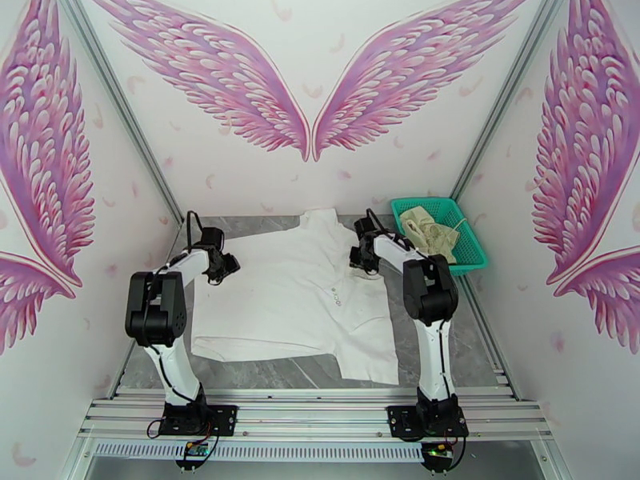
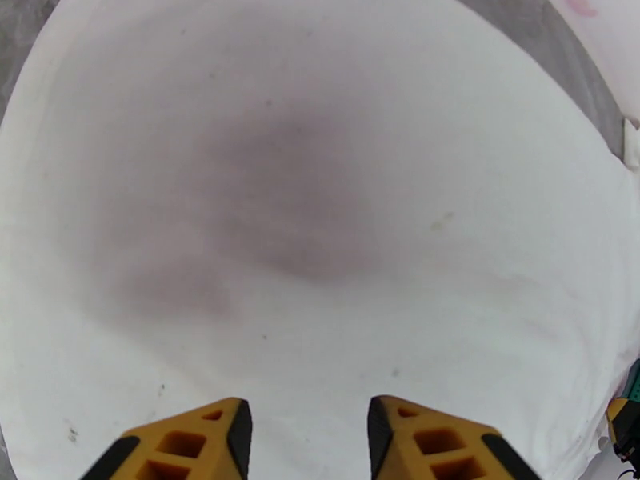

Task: Fold and stack the mixed laundry pile

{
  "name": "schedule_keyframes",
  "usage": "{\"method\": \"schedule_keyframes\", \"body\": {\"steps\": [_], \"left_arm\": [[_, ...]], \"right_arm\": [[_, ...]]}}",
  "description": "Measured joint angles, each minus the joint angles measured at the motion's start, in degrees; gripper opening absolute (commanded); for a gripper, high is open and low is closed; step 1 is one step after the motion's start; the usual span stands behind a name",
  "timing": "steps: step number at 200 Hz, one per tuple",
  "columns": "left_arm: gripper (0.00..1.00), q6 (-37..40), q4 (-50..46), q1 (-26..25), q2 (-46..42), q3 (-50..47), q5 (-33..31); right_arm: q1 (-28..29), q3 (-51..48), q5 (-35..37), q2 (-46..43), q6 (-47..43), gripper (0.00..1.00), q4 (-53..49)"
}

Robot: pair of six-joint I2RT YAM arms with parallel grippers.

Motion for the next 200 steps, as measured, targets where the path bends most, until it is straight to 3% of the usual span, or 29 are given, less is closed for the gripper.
{"method": "schedule_keyframes", "body": {"steps": [80, 121, 143, 169, 200], "left_arm": [[0.46, -7.7, 2.0, 0.3, 14.6, 18.1, 3.8], [0.46, -7.8, 0.7, 0.5, 19.1, 25.6, 4.9], [0.51, -6.3, -0.9, 0.5, 19.4, 26.6, 4.7], [0.57, -3.3, -2.0, 0.5, 15.1, 22.8, 2.5], [0.62, -1.1, -3.1, 2.1, -4.6, 5.7, -1.1]], "right_arm": [[-5.6, 18.8, -2.9, 11.9, 3.6, 0.34, -5.9], [-6.9, 28.4, -4.0, 17.0, 4.5, 0.34, -9.7], [-7.8, 30.9, -4.5, 18.1, 4.6, 0.34, -10.9], [-8.1, 26.4, -4.5, 15.2, 4.3, 0.35, -9.7], [-7.6, 9.7, -4.3, 2.1, 3.3, 0.38, -6.6]]}}
